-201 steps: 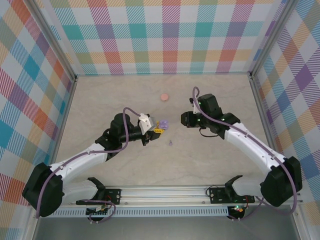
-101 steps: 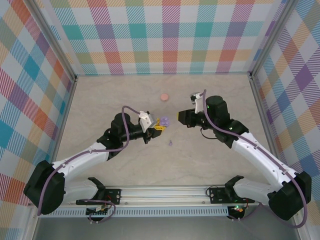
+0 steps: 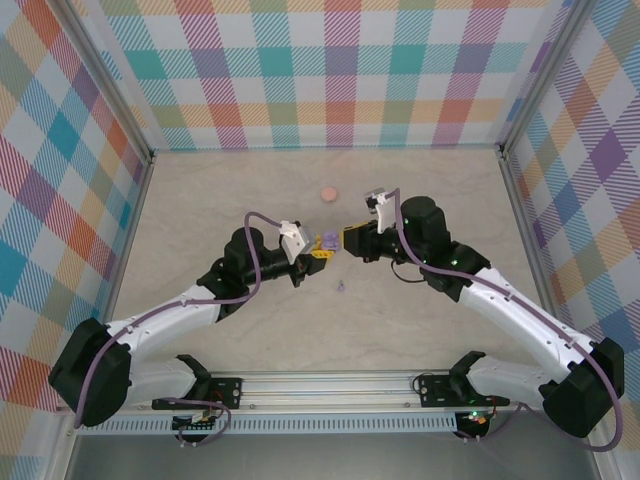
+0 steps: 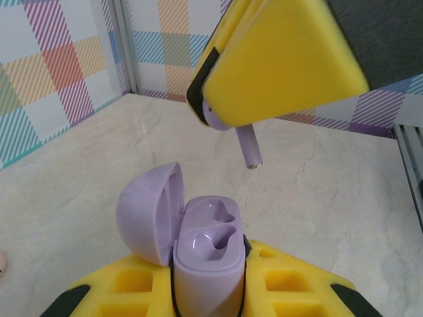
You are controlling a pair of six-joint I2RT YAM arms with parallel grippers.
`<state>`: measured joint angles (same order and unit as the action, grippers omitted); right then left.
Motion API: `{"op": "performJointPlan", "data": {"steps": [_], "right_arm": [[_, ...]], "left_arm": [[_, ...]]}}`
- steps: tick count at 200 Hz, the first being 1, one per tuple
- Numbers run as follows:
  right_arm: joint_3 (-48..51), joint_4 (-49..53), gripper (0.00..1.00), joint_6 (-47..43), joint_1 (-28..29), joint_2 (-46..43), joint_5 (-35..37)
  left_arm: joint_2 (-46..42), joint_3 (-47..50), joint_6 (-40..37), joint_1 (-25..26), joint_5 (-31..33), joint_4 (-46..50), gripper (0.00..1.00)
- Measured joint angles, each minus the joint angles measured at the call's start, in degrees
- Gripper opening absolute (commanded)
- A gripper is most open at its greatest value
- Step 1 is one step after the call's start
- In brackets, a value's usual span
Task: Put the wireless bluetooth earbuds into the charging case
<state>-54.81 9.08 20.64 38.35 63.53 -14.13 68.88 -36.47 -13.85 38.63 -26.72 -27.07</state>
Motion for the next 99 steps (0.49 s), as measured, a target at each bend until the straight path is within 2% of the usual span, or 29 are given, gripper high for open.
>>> {"op": "performJointPlan", "data": {"steps": [99], "right_arm": [[-1.4,-1.0,0.26,-0.7,2.3,0.0,1.7]], "left_arm": [[0.8,0.0,2.8,1.0,0.9,-0.3,0.20]]}}
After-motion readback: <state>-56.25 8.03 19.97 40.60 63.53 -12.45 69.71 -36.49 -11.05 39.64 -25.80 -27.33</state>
